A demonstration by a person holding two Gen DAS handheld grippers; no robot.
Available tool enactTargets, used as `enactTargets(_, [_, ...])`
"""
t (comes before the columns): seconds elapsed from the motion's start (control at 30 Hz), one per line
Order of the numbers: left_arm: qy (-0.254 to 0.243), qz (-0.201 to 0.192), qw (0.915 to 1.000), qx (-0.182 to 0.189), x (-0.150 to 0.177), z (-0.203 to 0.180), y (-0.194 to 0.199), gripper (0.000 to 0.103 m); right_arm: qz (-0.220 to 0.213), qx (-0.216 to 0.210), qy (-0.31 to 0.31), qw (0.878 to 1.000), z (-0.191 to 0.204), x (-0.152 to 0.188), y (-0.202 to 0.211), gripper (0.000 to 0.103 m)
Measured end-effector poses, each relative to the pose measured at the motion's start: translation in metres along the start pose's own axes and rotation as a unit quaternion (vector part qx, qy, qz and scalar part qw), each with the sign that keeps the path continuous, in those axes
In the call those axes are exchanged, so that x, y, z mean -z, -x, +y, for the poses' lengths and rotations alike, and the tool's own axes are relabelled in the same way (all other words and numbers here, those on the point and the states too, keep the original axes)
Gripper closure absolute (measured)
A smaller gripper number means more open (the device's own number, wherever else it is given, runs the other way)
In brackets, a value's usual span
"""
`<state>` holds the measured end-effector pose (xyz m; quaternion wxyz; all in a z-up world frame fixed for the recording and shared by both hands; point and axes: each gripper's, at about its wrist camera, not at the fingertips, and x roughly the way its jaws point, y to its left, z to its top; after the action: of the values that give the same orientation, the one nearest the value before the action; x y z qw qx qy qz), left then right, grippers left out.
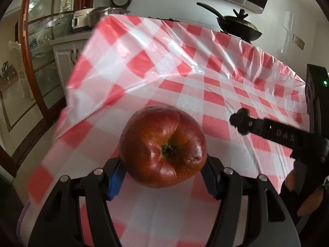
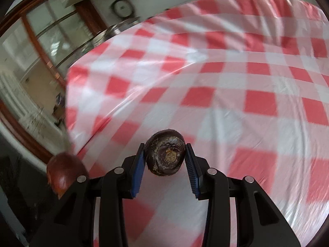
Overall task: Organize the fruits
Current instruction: 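Carry the apple and fig to the white box and open both tools to release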
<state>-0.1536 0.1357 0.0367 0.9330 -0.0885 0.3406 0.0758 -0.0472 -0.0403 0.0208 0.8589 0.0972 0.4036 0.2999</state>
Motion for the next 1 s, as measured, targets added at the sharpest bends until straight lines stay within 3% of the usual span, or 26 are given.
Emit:
enactTargets(0.3, [0.025, -0.02, 0.9985, -0.045, 0.06, 0.071, 0.075, 0.038, 0.033, -0.065, 0.119, 0.99, 0.106, 0.057, 0.019, 0.065])
enactTargets(0.5, [0.084, -0.013, 0.9913, -0.101, 0.115, 0.144, 0.124, 0.038, 0.069, -0.124, 0.201, 0.969, 0.176, 0.102, 0.018, 0.065])
enactTargets(0.6, [0.107, 0.008, 0.9865, -0.123, 0.139, 0.171, 0.132, 0.038, 0.095, -0.154, 0.265, 0.947, 0.214, 0.138, 0.012, 0.065])
enactTargets(0.7, [0.13, 0.048, 0.9795, -0.146, 0.17, 0.197, 0.13, 0.038, 0.132, -0.168, 0.338, 0.917, 0.246, 0.182, 0.0, 0.065])
enactTargets(0.9, [0.162, 0.144, 0.9626, -0.163, 0.217, 0.228, 0.101, 0.038, 0.237, -0.114, 0.435, 0.861, 0.277, 0.268, -0.069, 0.065])
enactTargets(1.0, [0.186, 0.182, 0.9513, -0.166, 0.237, 0.242, 0.089, 0.038, 0.271, -0.095, 0.443, 0.849, 0.284, 0.29, -0.099, 0.065])
